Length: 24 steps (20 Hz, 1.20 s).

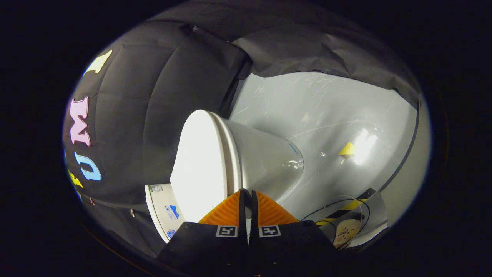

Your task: Open the toilet lid.

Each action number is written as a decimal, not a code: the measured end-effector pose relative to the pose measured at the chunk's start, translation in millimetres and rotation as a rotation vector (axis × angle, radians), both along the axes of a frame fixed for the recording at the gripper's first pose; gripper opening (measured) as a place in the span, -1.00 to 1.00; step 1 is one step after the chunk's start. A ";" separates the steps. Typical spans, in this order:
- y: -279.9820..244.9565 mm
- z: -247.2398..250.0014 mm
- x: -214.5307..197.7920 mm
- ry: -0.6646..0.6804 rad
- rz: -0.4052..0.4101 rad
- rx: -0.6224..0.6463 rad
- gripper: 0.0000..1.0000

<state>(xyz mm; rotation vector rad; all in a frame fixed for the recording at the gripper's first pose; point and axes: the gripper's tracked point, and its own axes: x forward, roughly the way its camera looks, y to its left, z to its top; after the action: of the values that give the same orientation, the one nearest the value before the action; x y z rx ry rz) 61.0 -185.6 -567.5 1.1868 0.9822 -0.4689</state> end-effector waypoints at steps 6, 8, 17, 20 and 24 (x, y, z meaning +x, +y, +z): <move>4.3 54.8 15.7 -0.044 0.084 -0.145 -0.89; 10.2 80.1 23.0 -0.072 0.111 -0.199 -0.89; 73.2 210.7 60.9 -0.307 0.225 -0.435 -0.89; 105.9 245.1 72.4 -0.364 0.291 -0.526 -0.89; 138.5 276.5 80.0 -0.409 0.341 -0.611 -0.89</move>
<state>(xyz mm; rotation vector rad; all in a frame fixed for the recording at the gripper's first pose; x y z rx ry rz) 141.0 -47.1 -291.1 0.5169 0.6003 -0.2116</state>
